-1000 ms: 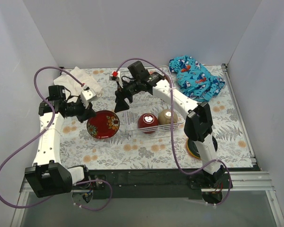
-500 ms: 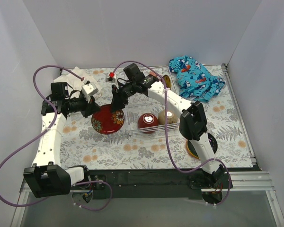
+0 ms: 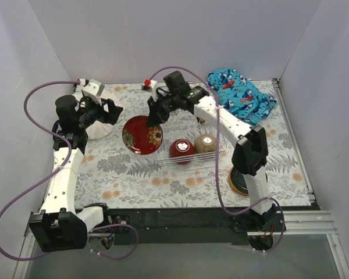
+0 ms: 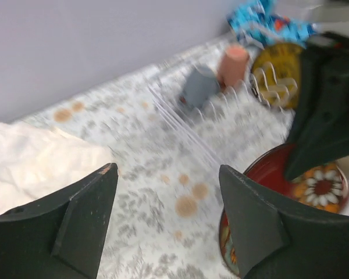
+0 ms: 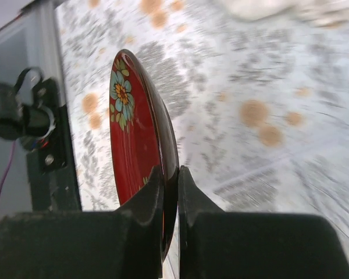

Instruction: Load the mixed dishes into the dish rack

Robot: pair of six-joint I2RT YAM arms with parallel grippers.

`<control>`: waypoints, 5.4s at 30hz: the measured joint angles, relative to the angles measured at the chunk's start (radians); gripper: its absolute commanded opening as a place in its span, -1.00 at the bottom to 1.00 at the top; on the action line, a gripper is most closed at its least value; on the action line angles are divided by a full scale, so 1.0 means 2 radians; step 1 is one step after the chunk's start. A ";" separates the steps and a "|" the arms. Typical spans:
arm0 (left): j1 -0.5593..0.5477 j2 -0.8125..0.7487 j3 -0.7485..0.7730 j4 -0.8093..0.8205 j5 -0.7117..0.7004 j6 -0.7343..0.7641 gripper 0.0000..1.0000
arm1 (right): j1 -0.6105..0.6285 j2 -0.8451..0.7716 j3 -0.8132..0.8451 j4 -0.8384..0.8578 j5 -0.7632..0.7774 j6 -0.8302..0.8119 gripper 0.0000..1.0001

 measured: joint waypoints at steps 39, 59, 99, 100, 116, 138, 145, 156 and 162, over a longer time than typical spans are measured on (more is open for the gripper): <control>-0.006 0.010 -0.083 0.144 -0.107 -0.179 0.34 | -0.052 -0.106 -0.092 0.013 0.789 0.138 -0.97; -0.003 0.010 -0.094 0.146 -0.105 -0.179 0.35 | -0.053 -0.041 -0.117 0.040 0.743 0.095 0.24; -0.146 0.351 0.226 0.136 -0.023 -0.096 -1.00 | -0.337 -0.340 -0.367 -0.051 0.139 -0.092 0.03; -0.158 0.374 0.247 0.136 -0.034 -0.093 -1.00 | -0.337 -0.341 -0.374 -0.044 0.139 -0.090 -0.03; -0.243 0.576 0.385 0.162 -0.193 -0.062 -1.00 | -0.346 -0.422 -0.483 -0.019 0.161 -0.057 -0.97; -0.232 0.504 0.274 0.196 -0.276 -0.035 -1.00 | -0.357 -0.377 -0.474 -0.005 0.163 -0.043 -0.97; -0.232 0.503 0.283 0.179 -0.270 -0.049 -0.37 | -0.357 -0.377 -0.473 -0.002 0.164 -0.044 -0.84; -0.232 0.404 0.289 0.157 -0.246 -0.096 0.19 | -0.398 -0.373 -0.466 -0.103 0.105 -0.199 0.04; -0.231 0.254 0.199 0.163 -0.185 -0.098 0.23 | -0.451 -0.297 -0.422 -0.260 0.053 -0.396 0.18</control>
